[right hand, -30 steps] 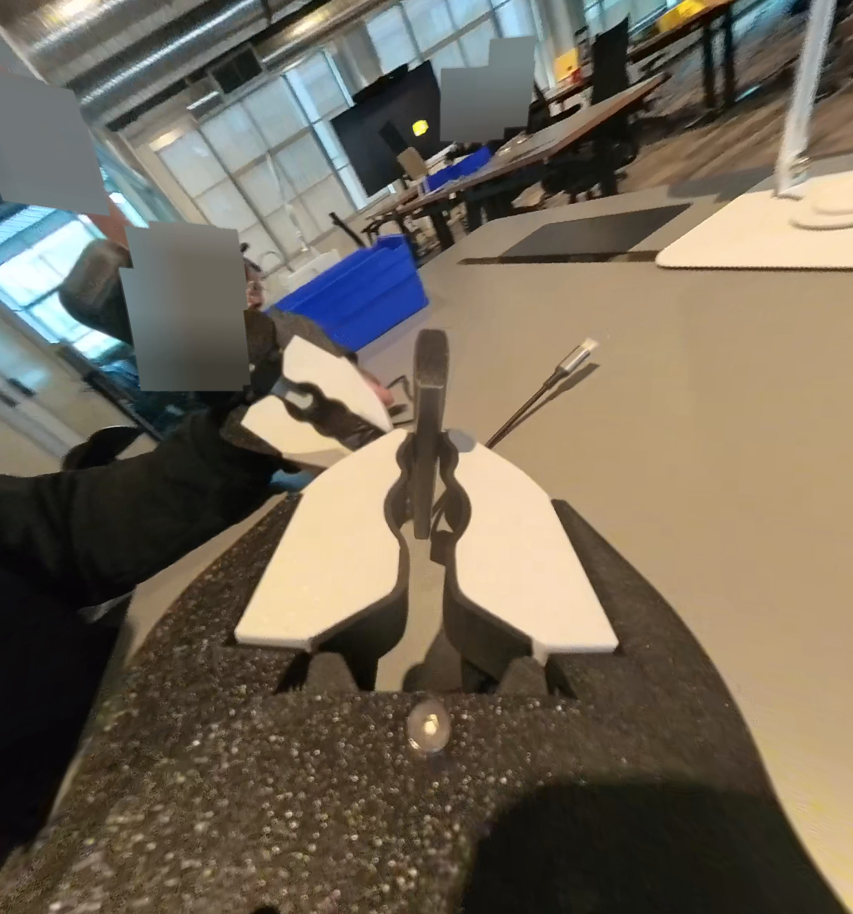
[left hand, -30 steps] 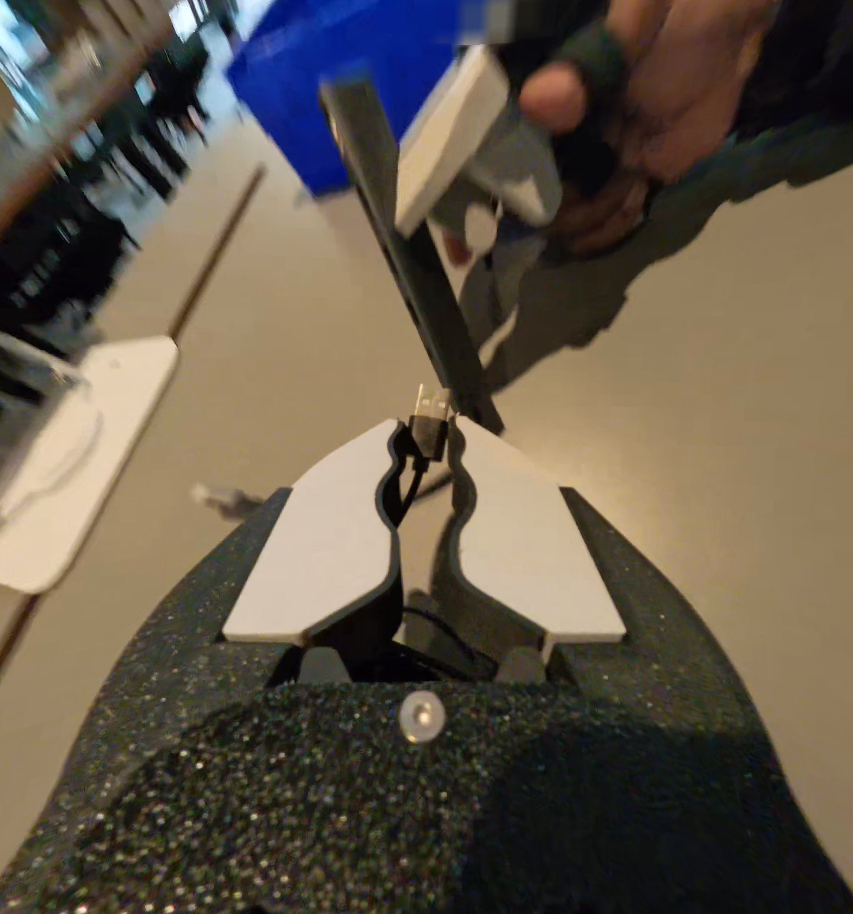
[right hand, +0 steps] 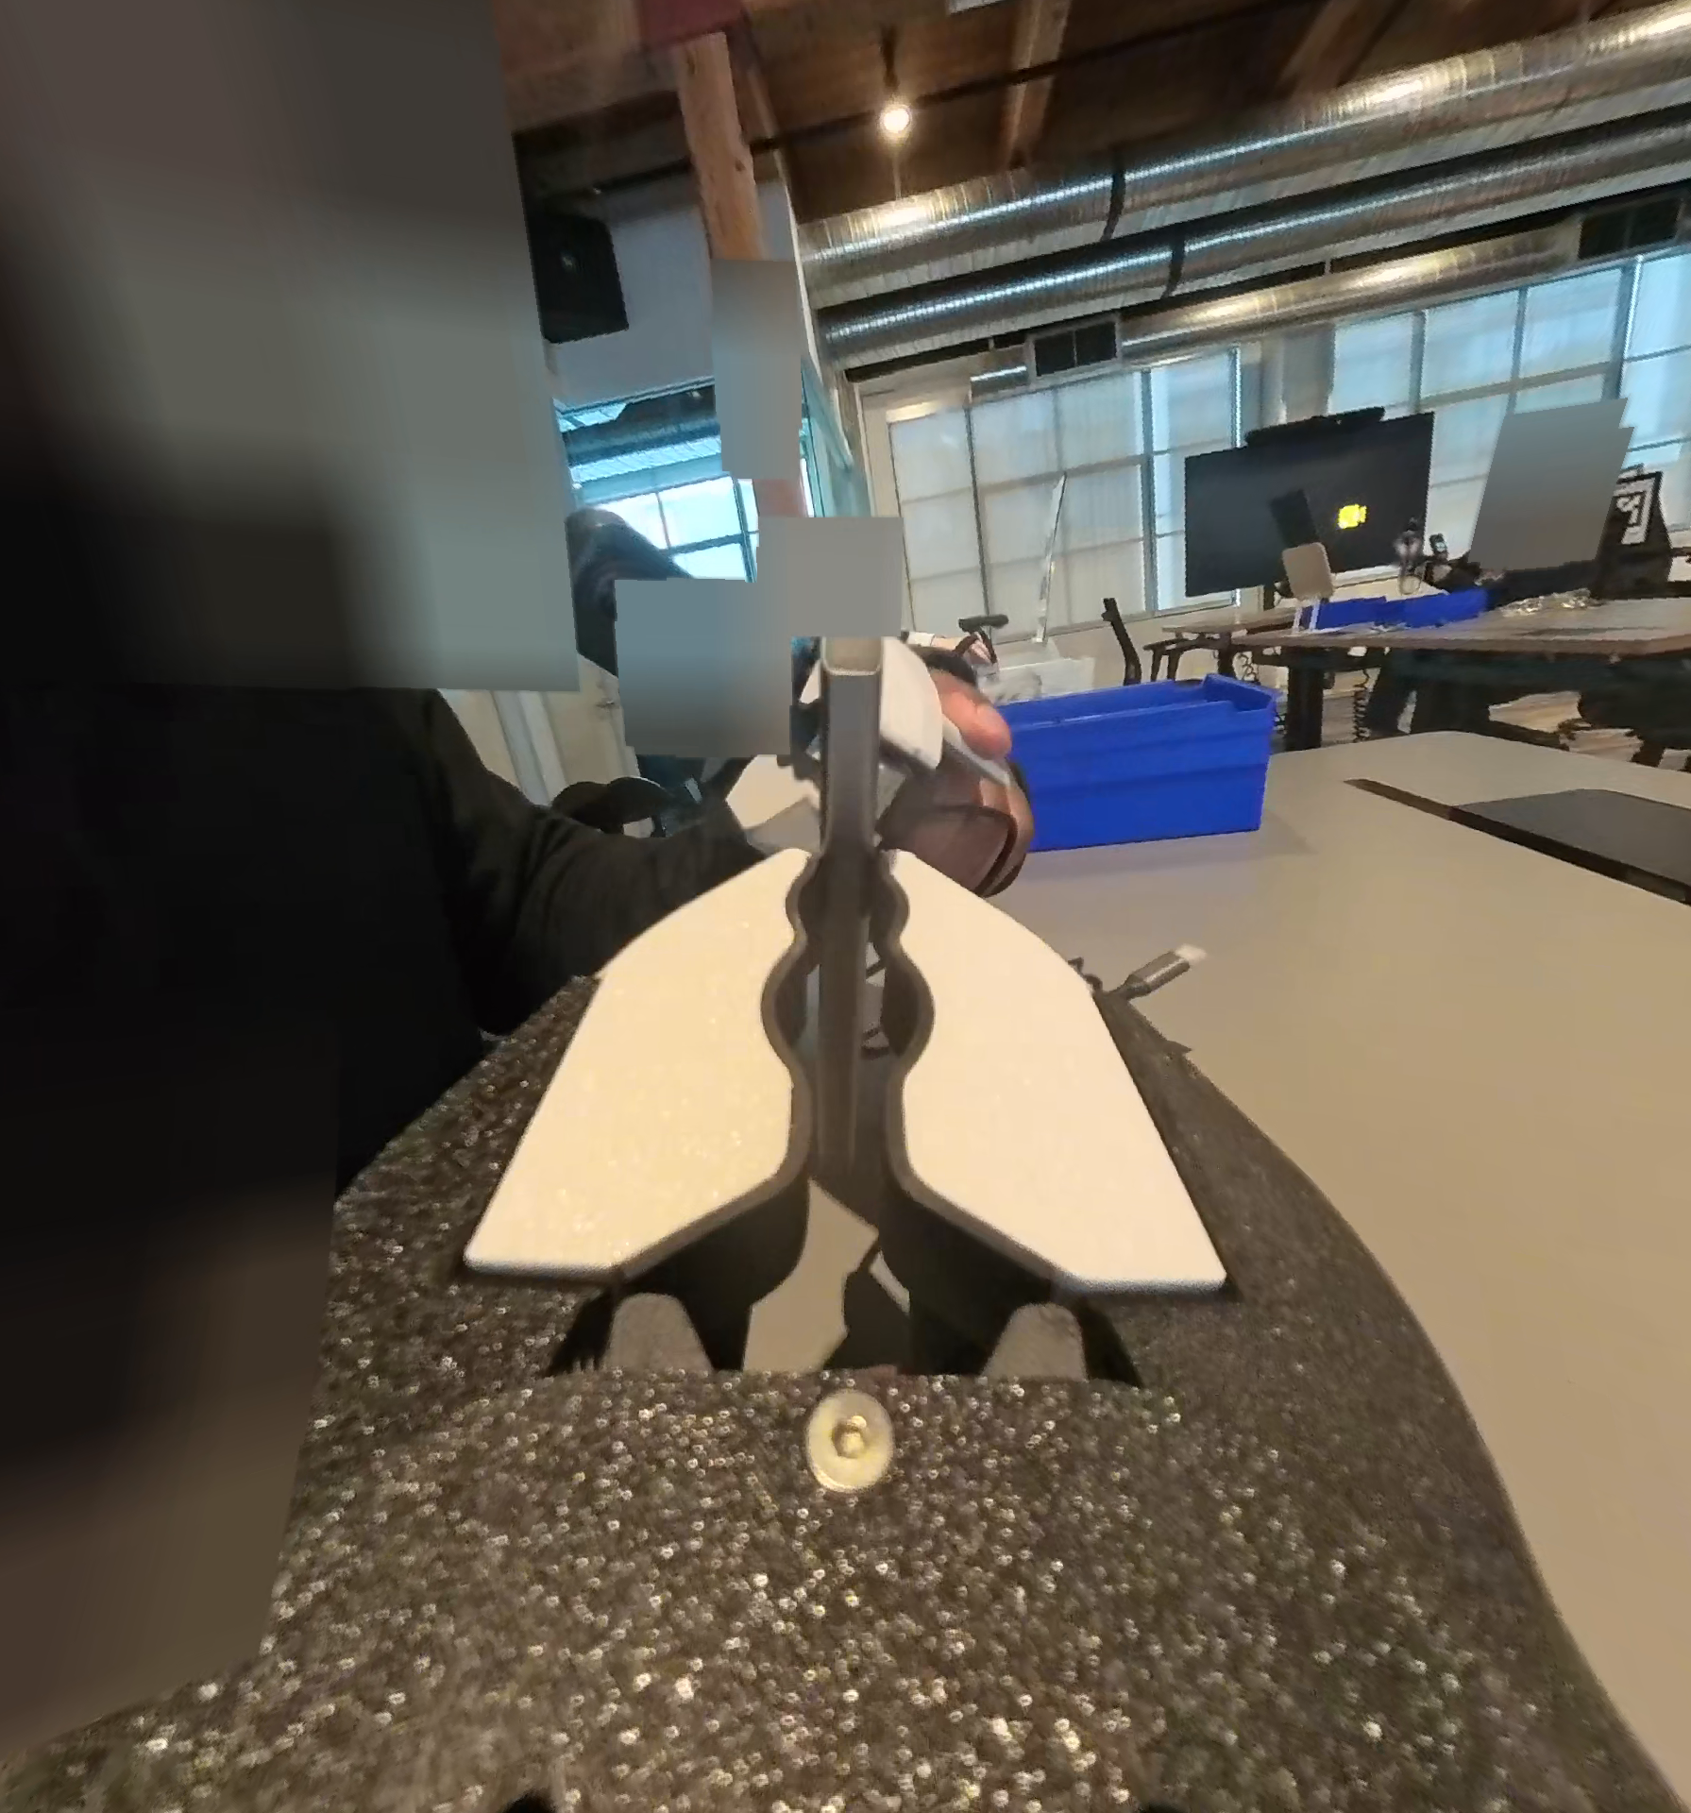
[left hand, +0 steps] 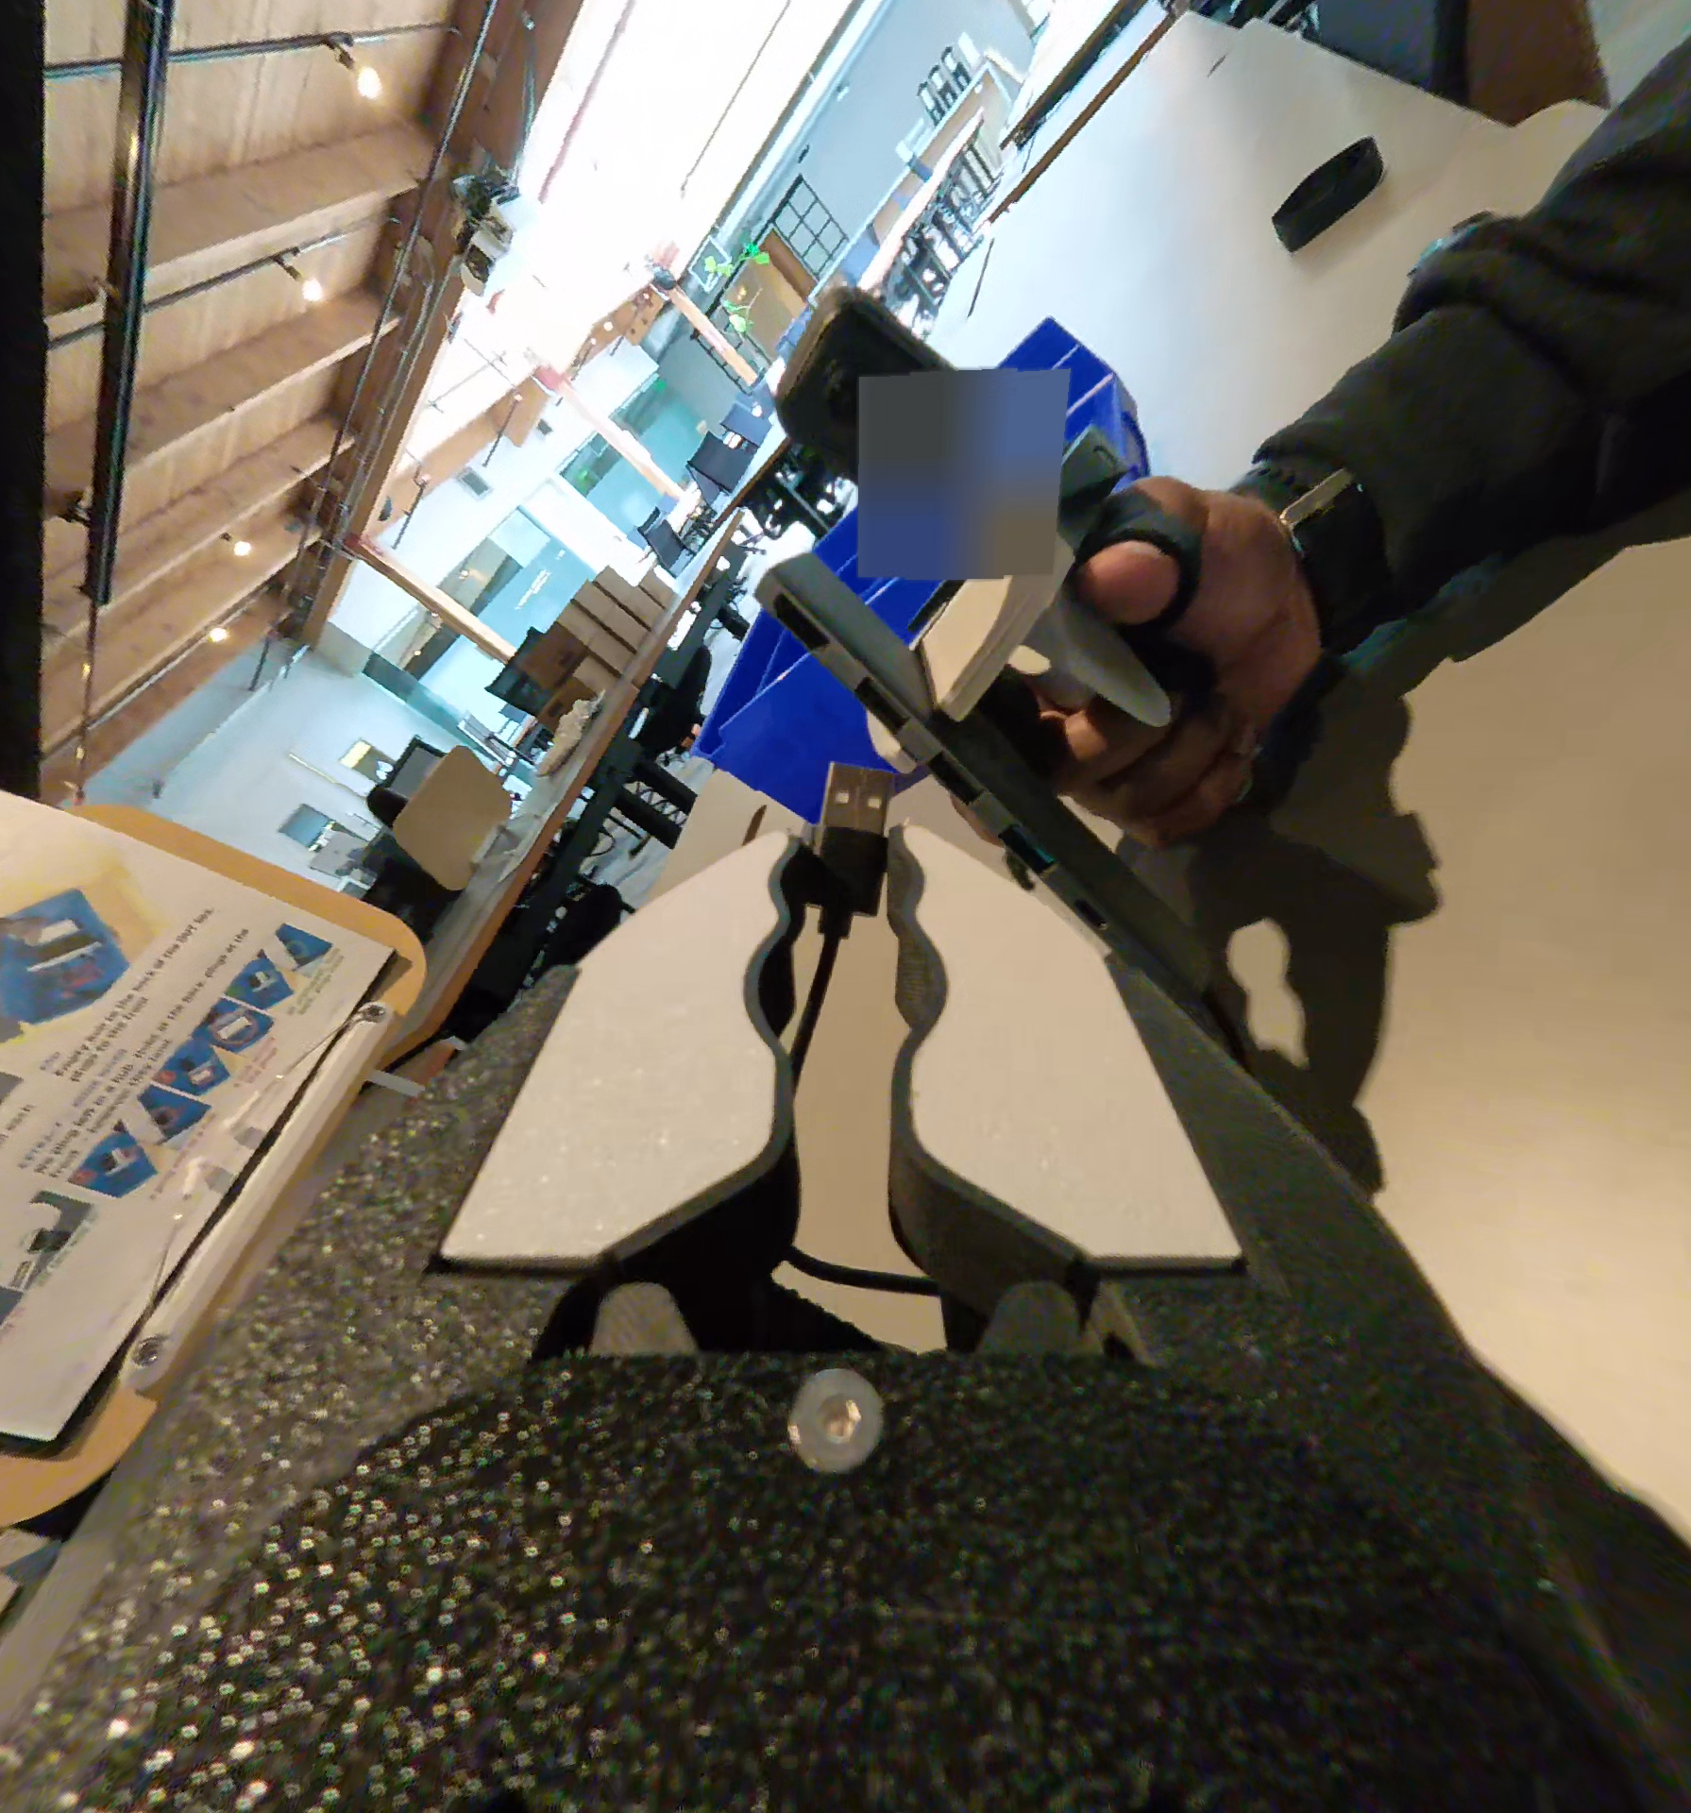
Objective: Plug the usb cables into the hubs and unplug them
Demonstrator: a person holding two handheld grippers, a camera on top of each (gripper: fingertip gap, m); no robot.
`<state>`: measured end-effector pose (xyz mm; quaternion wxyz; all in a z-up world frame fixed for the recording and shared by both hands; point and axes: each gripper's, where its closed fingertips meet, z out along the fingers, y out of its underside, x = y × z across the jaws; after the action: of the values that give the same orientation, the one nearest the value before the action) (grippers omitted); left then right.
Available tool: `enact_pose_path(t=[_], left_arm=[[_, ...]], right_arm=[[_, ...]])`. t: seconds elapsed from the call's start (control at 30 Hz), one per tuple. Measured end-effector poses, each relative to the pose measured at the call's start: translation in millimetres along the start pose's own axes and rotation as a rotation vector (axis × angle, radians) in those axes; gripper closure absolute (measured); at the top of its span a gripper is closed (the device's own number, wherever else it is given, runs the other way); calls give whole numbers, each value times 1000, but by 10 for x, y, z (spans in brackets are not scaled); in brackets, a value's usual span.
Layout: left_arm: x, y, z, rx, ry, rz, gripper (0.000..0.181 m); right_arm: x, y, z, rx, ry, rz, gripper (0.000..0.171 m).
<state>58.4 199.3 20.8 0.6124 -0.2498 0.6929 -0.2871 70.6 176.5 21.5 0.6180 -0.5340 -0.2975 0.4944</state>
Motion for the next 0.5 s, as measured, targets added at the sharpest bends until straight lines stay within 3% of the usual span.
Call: enact_pose_path(t=[0.5], left_arm=[[-40,-77,9,-18,-73,88,166]], right_arm=[[-145,-139,-50,125,-97,65,162]])
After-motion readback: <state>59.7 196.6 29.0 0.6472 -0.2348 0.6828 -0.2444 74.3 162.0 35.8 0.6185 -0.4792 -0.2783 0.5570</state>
